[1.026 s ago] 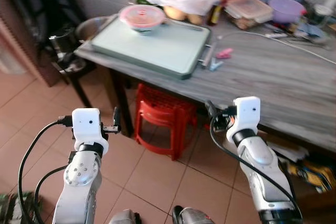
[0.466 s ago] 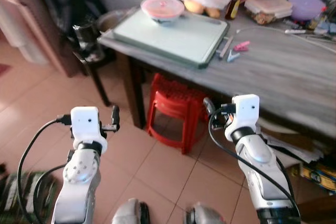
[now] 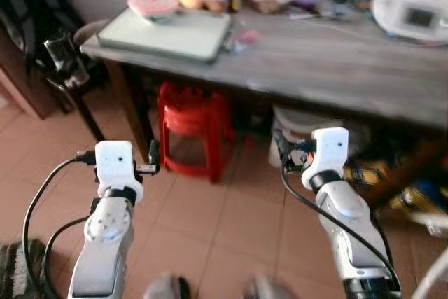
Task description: Setting the table
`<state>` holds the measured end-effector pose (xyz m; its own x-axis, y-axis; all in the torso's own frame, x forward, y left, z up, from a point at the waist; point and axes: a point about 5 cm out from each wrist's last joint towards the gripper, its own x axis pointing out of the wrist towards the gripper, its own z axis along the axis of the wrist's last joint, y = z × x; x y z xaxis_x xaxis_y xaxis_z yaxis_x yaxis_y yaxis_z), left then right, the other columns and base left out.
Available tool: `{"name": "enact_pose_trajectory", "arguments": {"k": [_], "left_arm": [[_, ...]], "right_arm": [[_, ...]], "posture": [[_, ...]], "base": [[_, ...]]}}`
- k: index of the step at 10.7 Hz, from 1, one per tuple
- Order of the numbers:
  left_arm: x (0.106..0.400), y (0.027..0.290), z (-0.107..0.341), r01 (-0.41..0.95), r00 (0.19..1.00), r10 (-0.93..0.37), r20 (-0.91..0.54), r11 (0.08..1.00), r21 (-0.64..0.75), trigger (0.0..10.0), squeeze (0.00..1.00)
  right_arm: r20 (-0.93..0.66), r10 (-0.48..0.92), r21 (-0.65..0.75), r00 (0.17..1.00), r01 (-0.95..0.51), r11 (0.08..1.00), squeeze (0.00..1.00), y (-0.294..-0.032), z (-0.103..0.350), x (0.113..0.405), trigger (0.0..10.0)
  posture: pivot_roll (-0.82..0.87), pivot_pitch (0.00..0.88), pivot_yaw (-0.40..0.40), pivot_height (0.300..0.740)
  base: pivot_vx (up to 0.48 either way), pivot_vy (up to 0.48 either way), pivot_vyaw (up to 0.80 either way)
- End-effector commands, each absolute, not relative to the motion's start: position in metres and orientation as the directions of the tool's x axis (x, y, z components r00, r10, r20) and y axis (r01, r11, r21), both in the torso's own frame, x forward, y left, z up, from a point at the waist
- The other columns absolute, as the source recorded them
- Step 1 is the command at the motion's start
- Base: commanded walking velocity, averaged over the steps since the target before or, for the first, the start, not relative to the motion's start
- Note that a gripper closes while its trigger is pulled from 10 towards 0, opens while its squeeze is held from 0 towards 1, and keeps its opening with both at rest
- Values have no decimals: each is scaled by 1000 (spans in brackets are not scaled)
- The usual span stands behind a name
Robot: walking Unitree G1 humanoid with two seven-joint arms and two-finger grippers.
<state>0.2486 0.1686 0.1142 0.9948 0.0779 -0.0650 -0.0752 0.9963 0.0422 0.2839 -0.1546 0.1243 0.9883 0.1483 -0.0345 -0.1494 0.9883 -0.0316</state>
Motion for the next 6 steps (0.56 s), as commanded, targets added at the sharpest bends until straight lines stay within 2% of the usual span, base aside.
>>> {"name": "enact_pose_trajectory", "arguments": {"k": [1, 2, 4, 5, 6], "left_arm": [[248, 167, 112, -73, 994, 76, -78, 996, 47, 10000, 0], [249, 167, 112, -70, 994, 73, -78, 997, 45, 10000, 0], [244, 158, 117, 18, 999, -20, -39, 999, -50, 10000, 0], [244, 155, 120, 39, 999, -39, -27, 999, -10, 10000, 0], [244, 156, 120, 36, 999, -36, -29, 999, -4, 10000, 0]], "right_arm": [[-51, 126, -35, 991, -128, 991, 0, -160, 121, 282, 10000], [-50, 125, -36, 991, -127, 991, 0, -161, 121, 282, 10000], [-45, 127, -47, 991, -129, 991, 0, -160, 121, 280, 10000], [-44, 104, -93, 994, -108, 990, 0, -162, 121, 281, 10000], [-24, 139, -120, 990, -141, 983, 0, -158, 125, 282, 10000]], "posture": [[-10, 110, 25, 740], [-10, 112, 25, 740], [-8, 112, 26, 740], [-4, 109, 24, 740], [-5, 111, 23, 740]], "base": [[0, 0, -800], [0, 0, -800], [0, 0, -706], [0, 0, 0], [0, 0, 0]]}}
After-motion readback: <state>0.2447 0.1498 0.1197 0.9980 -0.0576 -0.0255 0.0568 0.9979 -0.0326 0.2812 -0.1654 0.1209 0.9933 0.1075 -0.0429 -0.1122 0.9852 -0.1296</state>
